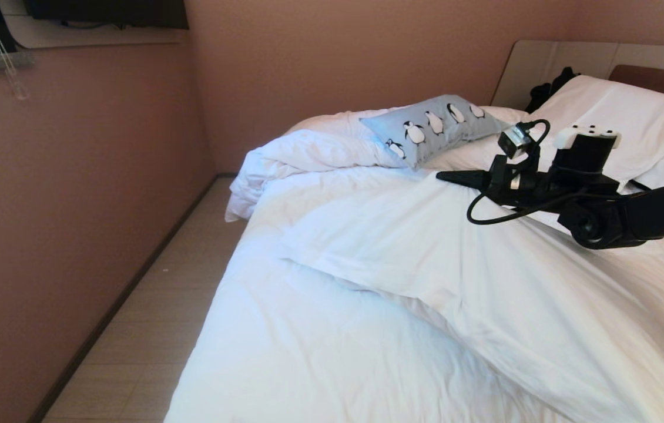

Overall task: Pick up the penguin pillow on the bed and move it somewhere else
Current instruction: Place the pillow at the end of the bed

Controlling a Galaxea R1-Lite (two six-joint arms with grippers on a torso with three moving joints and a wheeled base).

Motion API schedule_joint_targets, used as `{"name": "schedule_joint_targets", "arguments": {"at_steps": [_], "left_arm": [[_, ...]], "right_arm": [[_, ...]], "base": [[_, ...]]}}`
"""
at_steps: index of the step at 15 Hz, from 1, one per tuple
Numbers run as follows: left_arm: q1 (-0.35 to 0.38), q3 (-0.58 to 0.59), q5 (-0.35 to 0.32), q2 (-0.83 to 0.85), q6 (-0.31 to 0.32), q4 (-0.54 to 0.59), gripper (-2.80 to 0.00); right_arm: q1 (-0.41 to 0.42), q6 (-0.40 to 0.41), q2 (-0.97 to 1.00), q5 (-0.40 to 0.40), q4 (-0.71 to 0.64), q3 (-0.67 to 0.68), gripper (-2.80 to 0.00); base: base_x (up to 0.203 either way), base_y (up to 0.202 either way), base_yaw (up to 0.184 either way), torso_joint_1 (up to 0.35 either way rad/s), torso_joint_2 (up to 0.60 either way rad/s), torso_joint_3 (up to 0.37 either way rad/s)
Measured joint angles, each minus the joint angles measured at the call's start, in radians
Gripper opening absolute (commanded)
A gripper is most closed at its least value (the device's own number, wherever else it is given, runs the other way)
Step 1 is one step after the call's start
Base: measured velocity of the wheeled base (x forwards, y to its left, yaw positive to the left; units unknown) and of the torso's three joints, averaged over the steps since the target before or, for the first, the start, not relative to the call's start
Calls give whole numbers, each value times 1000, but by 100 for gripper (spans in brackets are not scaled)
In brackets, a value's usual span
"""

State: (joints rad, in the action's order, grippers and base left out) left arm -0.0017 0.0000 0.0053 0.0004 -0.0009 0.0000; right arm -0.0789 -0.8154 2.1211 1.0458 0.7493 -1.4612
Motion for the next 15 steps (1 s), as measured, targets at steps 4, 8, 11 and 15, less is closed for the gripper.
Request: {"name": "schedule_joint_targets", "arguments": {"at_steps": [4, 8, 11, 15], "left_arm": [[0, 0, 0, 0, 0, 0, -280], [0, 0, 0, 0, 0, 0, -280], [0, 0, 0, 0, 0, 0, -280], [0, 0, 0, 0, 0, 0, -280]], "right_arm": [[-34, 23, 12, -102, -58, -87, -280], [-117, 111, 30, -269, -181, -228, -280], [-192, 225, 48, -437, -317, -280, -280], [-208, 400, 57, -624, -517, -258, -280]], "base": [[0, 0, 0, 0, 0, 0], [0, 0, 0, 0, 0, 0], [0, 0, 0, 0, 0, 0], [0, 0, 0, 0, 0, 0]]}}
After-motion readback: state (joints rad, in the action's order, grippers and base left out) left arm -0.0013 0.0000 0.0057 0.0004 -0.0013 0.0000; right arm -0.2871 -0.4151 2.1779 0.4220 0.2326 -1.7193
